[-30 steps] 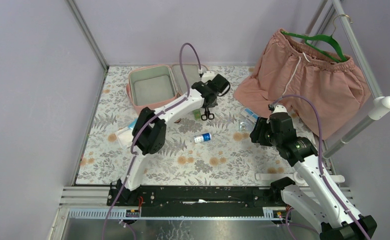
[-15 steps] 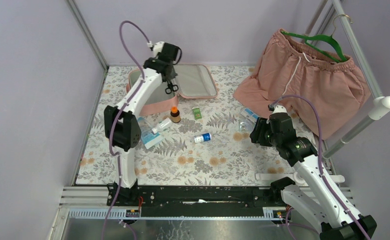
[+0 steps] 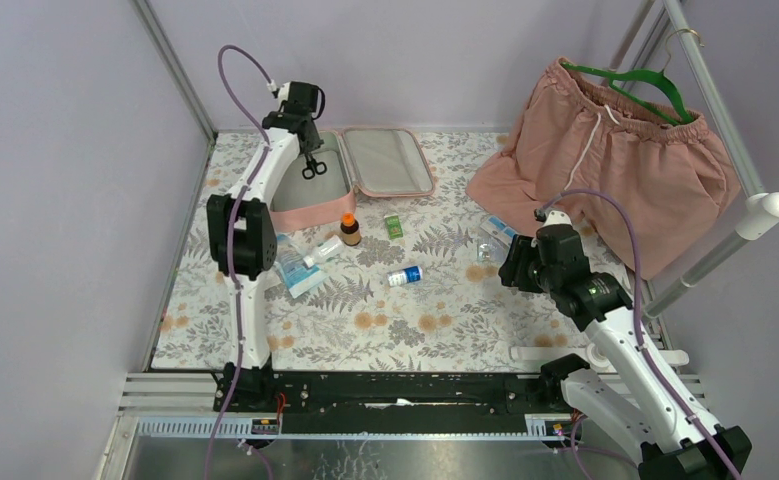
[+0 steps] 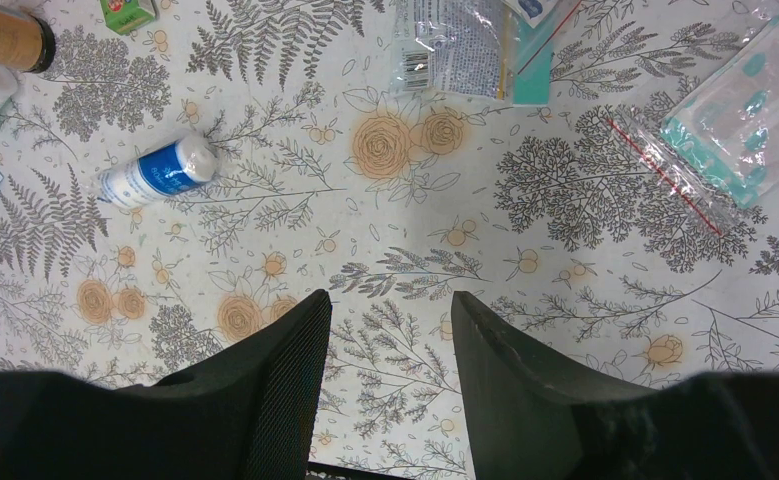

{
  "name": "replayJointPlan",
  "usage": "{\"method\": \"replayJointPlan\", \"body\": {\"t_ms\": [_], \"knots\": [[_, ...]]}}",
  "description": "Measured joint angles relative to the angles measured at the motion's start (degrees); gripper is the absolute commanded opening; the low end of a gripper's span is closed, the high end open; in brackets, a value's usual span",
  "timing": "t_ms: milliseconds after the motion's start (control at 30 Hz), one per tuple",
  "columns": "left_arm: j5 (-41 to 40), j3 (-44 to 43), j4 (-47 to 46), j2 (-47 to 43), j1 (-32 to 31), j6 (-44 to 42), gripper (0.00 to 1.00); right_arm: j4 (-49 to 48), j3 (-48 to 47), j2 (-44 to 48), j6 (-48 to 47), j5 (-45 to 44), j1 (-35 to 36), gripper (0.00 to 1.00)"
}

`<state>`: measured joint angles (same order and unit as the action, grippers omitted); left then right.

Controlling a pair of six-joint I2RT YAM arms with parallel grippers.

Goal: Organize the medicine kit
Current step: Place the scissors in the medicine box.

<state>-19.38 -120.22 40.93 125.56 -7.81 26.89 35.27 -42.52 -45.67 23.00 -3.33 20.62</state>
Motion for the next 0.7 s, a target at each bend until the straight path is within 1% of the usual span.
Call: {"method": "replayJointPlan", "body": {"t_ms": [133, 233, 333, 433, 567, 633, 667, 700], "knots": [[0.44, 0.00, -0.83, 3.19, 0.07, -0.96, 0.32, 0.00, 0.00, -0.26, 0.00, 0.00, 0.00, 0.56], [0.66, 0.04, -1.25, 4.63, 0.07, -1.22, 0.43, 0.00, 0.00, -0.48, -0.02, 0.00, 0.00, 0.56], [0.96, 0.90, -2.21, 4.66, 0.04, -1.36, 0.47, 0.02, 0.00, -0.61, -0.02, 0.02, 0.00, 0.56], [1.03, 2.29, -3.34, 4.42, 0.04, -1.40, 0.49, 0.00, 0.00, -0.83, -0.02, 0.02, 0.00, 0.56], [1.31, 5.01, -3.63, 2.95, 0.04, -1.36, 0.50, 0.00, 0.00, -0.98, -0.02, 0.04, 0.00, 0.56], [1.70, 7.54, -3.65, 0.39, 0.04, -1.14, 0.51, 0.00, 0.00, -1.01, -0.02, 0.04, 0.00, 0.56], [2.01, 9.27, -3.65, -1.55, 0.04, -0.87, 0.53, 0.00, 0.00, -1.01, -0.02, 0.04, 0.00, 0.56], [2.38, 11.76, -3.87, -4.24, 0.04, -0.59, 0.57, 0.00, 0.00, -1.01, -0.02, 0.04, 0.00, 0.56]]}}
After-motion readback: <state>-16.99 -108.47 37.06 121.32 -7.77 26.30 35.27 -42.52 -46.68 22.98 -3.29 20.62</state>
